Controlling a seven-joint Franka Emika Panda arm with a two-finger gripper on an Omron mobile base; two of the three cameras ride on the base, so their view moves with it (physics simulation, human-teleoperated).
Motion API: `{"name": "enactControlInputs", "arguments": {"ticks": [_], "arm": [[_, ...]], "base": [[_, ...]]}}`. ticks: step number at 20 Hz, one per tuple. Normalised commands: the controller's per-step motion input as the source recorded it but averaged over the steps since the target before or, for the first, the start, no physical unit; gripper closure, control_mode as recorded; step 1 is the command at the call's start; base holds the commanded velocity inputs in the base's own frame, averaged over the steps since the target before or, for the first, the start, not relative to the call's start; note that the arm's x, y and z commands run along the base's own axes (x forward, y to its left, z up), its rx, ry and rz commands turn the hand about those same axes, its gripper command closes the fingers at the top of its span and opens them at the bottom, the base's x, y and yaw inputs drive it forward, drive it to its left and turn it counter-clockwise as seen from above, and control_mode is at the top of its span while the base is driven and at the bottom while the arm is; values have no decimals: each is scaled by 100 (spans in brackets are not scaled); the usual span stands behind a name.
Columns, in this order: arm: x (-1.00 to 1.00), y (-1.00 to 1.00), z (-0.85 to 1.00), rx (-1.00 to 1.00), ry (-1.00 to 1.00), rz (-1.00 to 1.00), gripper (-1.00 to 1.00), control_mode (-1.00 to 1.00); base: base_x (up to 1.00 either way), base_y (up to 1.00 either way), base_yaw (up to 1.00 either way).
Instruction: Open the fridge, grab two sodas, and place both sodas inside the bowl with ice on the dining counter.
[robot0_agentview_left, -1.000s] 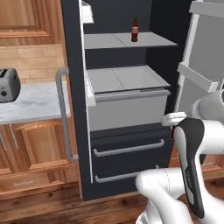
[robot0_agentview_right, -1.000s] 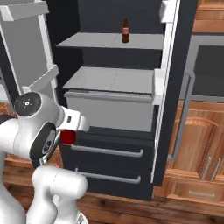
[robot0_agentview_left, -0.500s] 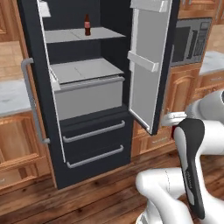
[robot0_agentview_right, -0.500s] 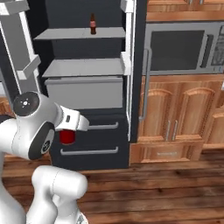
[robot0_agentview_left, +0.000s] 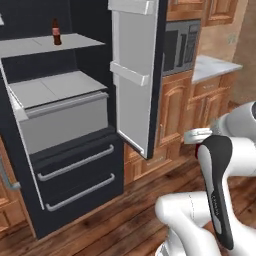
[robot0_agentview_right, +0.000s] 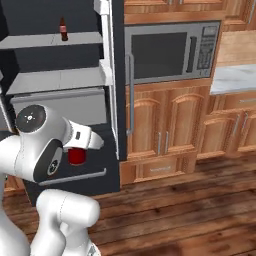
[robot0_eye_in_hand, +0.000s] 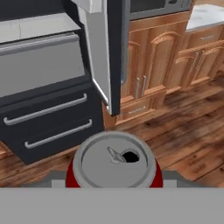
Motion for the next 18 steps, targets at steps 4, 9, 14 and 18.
{"name": "enactControlInputs", "arguments": {"ticks": [4, 9, 14, 18], "arm": [[0, 0, 0, 0, 0, 0, 100, 100], [0, 0, 0, 0, 0, 0, 100, 100], [0, 0, 0, 0, 0, 0, 100, 100], [0, 0, 0, 0, 0, 0, 100, 100]], "base": [[-25, 2, -70], [-17, 0, -72], [-14, 0, -73], [-10, 0, -73]]}}
